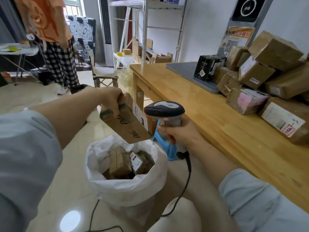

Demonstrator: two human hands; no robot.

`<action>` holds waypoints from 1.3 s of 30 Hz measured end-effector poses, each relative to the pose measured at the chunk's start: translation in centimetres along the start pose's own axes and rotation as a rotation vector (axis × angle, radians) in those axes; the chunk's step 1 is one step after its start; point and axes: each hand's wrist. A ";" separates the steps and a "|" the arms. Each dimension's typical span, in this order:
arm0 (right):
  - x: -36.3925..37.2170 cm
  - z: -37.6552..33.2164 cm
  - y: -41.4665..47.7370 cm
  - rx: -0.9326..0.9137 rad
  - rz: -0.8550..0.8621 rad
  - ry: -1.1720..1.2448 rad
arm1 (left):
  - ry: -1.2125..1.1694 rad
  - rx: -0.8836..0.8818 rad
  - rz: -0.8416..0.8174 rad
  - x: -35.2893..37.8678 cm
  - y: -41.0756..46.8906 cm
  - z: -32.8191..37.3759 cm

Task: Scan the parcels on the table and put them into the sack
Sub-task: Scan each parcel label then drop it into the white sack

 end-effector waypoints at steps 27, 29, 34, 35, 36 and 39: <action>-2.6 3.3 1.0 0.274 0.313 0.246 | -0.598 0.033 0.039 10.0 -0.1 11.4; -4.5 1.8 0.1 0.250 0.385 0.329 | -0.611 0.127 0.060 8.5 -1.2 14.1; -10.9 -1.2 -3.0 0.206 0.549 0.374 | -0.527 0.288 0.120 5.2 -5.1 22.6; -12.3 -1.5 -3.6 0.200 0.574 0.375 | -0.526 0.328 0.121 4.8 -5.9 24.3; -13.8 -1.7 -4.2 0.193 0.602 0.373 | -0.515 0.370 0.120 4.4 -6.7 25.9; -18.2 -1.8 -5.8 0.184 0.724 0.358 | -0.502 0.489 0.079 4.0 -8.2 30.7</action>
Point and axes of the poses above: each hand's wrist, its own y-axis towards the middle knuckle, its own x-axis out of the palm, z = x × y, and after that the axes turned 13 degrees about -x, right-handed
